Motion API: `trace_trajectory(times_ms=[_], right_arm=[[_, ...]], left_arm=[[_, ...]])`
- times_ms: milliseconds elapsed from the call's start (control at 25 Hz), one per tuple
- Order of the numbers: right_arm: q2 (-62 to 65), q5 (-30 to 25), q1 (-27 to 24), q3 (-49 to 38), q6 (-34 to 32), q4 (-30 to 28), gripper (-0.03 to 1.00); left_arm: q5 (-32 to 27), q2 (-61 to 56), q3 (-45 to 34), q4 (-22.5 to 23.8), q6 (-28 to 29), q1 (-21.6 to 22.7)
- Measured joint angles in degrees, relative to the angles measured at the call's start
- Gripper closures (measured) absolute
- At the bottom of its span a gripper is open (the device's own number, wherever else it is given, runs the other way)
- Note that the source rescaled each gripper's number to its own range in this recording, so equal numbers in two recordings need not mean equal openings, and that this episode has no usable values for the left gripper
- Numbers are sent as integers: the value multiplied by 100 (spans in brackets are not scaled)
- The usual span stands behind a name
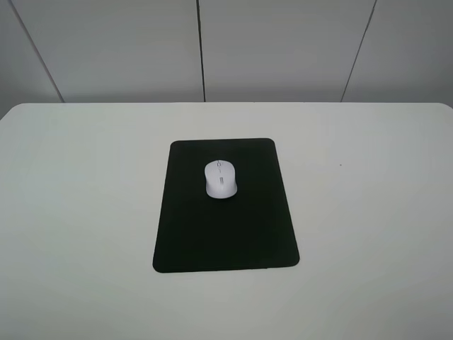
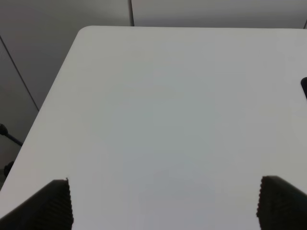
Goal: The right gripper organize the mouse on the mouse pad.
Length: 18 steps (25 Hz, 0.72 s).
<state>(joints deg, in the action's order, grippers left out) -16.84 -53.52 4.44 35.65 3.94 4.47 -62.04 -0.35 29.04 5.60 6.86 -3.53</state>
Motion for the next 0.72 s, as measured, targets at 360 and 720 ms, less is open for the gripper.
trace_trajectory(times_ms=[360,720], right_arm=[[1167,-162,260,-363,130,0,35],[1715,-786,260,-583,585,36,35]], left_arm=[[0,0,0,0,0,0],[0,0,0,0,0,0]])
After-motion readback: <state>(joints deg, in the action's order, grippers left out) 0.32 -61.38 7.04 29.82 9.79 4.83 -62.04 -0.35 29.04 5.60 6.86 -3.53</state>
